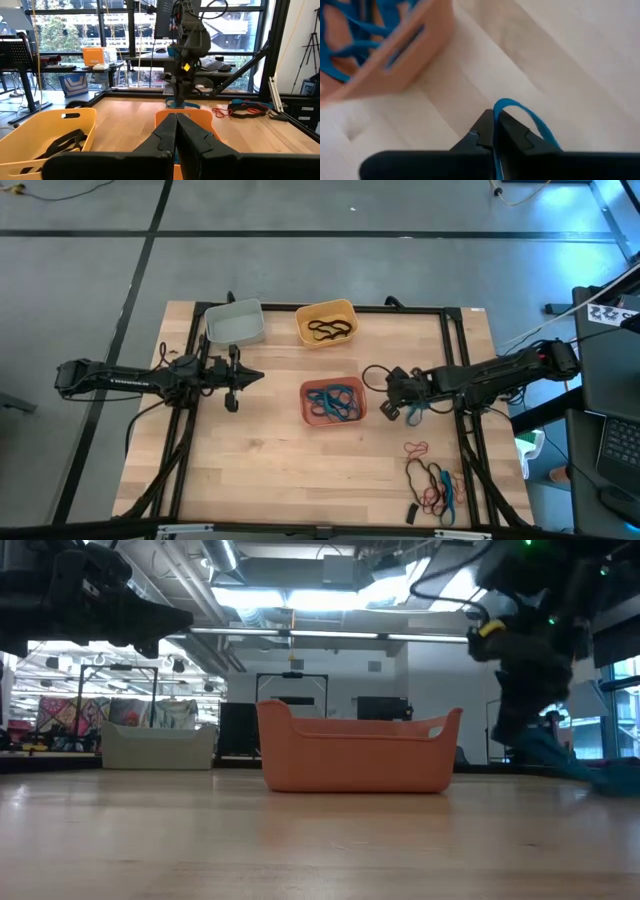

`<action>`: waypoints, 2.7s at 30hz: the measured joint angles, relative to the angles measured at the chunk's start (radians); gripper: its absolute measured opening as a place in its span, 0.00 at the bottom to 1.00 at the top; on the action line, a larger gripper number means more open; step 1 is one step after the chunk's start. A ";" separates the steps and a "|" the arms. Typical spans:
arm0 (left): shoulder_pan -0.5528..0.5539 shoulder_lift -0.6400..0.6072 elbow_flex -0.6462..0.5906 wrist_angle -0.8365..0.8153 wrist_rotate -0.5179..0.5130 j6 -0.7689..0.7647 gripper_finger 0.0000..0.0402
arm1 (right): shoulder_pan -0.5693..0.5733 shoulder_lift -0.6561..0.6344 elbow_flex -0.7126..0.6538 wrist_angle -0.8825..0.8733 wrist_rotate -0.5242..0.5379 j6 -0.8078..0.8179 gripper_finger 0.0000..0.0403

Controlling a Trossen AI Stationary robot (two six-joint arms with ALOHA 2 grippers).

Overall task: Sort rubber bands into baskets
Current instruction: Put the blue rubber band into the orange bin

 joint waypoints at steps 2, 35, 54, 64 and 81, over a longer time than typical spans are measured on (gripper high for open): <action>0.000 0.000 0.000 0.000 0.000 0.000 0.01 | 0.000 0.000 0.024 0.001 0.014 -0.025 0.03; 0.000 0.000 0.000 -0.002 0.000 0.002 0.01 | 0.000 0.010 0.226 0.507 -0.018 -0.559 0.04; 0.000 0.000 0.000 -0.004 0.000 0.002 0.01 | 0.000 0.310 0.225 0.536 -0.114 -0.565 0.04; 0.000 0.000 0.000 -0.004 0.000 0.002 0.01 | 0.000 0.422 0.225 0.537 -0.115 -0.511 0.05; 0.000 0.000 0.000 -0.001 0.000 0.001 0.01 | 0.000 0.421 0.225 0.542 -0.088 -0.543 0.47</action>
